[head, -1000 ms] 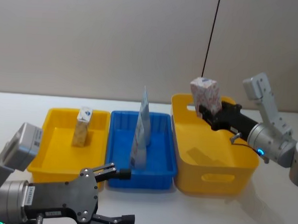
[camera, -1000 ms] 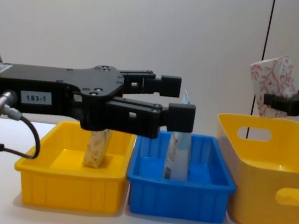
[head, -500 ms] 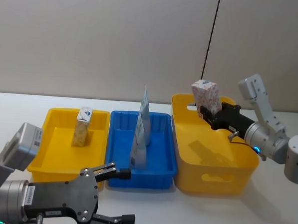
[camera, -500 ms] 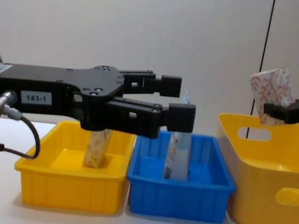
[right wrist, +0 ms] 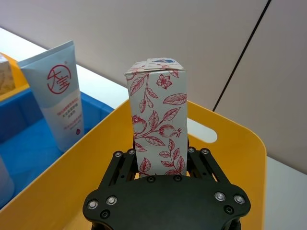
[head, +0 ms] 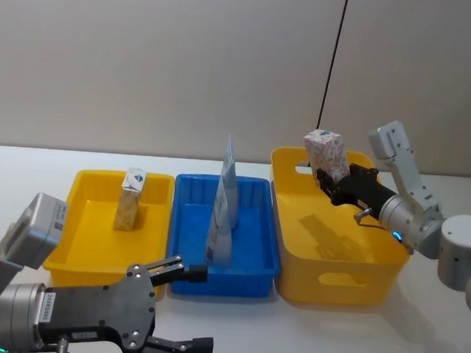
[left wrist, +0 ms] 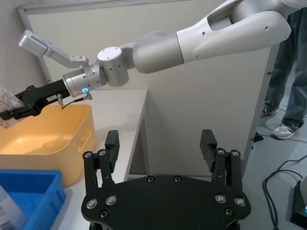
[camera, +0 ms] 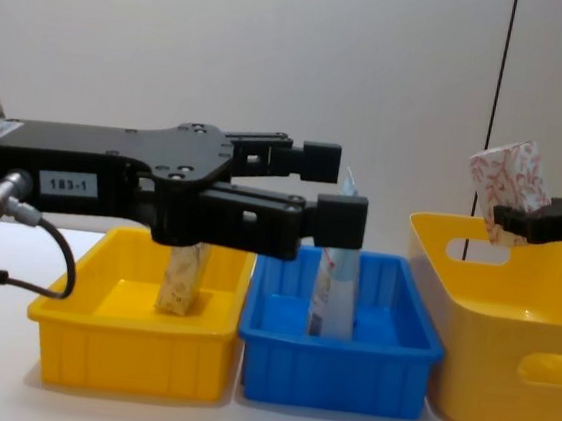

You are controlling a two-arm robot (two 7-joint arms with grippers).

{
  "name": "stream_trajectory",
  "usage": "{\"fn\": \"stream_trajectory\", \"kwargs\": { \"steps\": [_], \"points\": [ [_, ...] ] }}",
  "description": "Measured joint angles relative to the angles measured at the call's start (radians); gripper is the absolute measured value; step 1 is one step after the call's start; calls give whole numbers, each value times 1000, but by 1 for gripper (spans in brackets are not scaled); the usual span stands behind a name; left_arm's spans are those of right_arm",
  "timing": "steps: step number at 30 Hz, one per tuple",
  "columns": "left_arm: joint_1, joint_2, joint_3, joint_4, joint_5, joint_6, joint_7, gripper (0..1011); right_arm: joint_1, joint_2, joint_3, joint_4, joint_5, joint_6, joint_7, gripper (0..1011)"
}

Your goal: Bimanual collaborative sorting of washing and personal care products

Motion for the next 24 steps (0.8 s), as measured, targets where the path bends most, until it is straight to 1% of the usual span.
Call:
{"fn": "stream_trajectory", "kwargs": {
  "steps": [4, 5, 7, 8, 9, 11, 13, 14, 15, 16, 19, 23, 24],
  "points": [
    [0, 0, 0, 0, 0, 0, 0, 1001, 8, -15, 4, 26, -6, -8, -21, 375],
    [0, 0, 0, 0, 0, 0, 0, 1001, 10, -19, 6, 31, -7, -10, -28, 397],
    [0, 0, 0, 0, 0, 0, 0, 1001, 11, -22, 8, 35, -9, -12, -34, 483],
    [0, 0, 0, 0, 0, 0, 0, 1001, 12, -24, 9, 36, -10, -13, -38, 547],
    [0, 0, 0, 0, 0, 0, 0, 1001, 12, -25, 10, 39, -11, -13, -41, 547],
    [0, 0, 0, 0, 0, 0, 0, 1001, 12, -29, 12, 43, -14, -17, -52, 612],
    [0, 0, 0, 0, 0, 0, 0, 1001, 13, -31, 13, 45, -16, -18, -59, 653],
    [0, 0, 0, 0, 0, 0, 0, 1001, 13, -32, 15, 47, -18, -20, -66, 717],
    [0, 0, 0, 0, 0, 0, 0, 1001, 13, -33, 15, 47, -19, -21, -69, 730],
    [0, 0, 0, 0, 0, 0, 0, 1001, 13, -33, 16, 48, -21, -23, -74, 789],
    [0, 0, 0, 0, 0, 0, 0, 1001, 13, -35, 20, 49, -24, -27, -88, 852],
    [0, 0, 0, 0, 0, 0, 0, 1001, 8, -34, 27, 38, -26, -29, -104, 979],
    [0, 0, 0, 0, 0, 0, 0, 1001, 6, -34, 28, 34, -26, -29, -105, 979]
  ]
}}
